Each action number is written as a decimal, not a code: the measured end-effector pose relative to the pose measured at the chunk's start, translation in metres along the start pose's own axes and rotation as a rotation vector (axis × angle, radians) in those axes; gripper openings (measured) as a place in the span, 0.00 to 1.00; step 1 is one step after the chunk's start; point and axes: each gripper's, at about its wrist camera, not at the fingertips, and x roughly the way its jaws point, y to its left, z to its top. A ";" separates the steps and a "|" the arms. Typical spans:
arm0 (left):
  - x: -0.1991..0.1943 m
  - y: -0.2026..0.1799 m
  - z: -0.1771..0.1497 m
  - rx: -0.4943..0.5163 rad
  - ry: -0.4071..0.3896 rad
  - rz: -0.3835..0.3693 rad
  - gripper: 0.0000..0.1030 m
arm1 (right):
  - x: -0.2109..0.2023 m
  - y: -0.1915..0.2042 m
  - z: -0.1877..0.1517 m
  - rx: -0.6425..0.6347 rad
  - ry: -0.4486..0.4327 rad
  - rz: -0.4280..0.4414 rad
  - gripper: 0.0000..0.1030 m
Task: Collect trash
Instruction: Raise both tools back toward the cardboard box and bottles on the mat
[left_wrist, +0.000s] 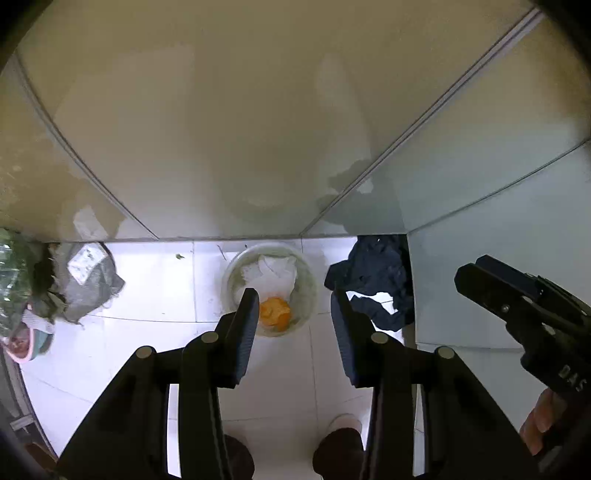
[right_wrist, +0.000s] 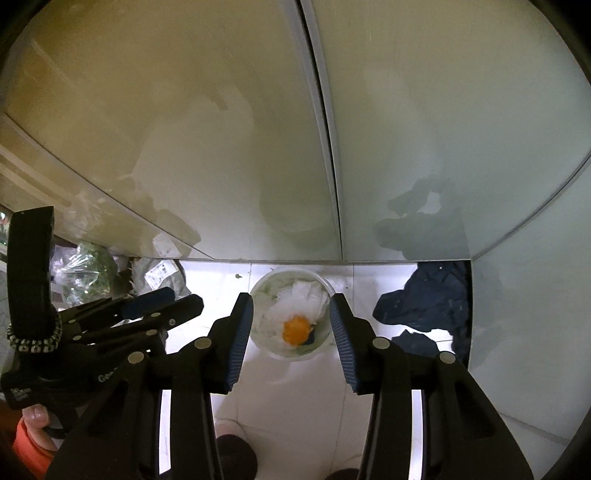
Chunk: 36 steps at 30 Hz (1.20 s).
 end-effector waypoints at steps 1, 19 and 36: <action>-0.016 -0.003 0.001 0.003 -0.011 0.008 0.38 | -0.013 0.004 0.002 -0.001 -0.004 -0.001 0.38; -0.345 -0.043 0.031 0.105 -0.289 0.003 0.41 | -0.273 0.109 0.042 -0.040 -0.226 -0.034 0.38; -0.537 -0.040 0.065 0.247 -0.605 -0.035 0.77 | -0.433 0.191 0.076 -0.011 -0.588 -0.154 0.53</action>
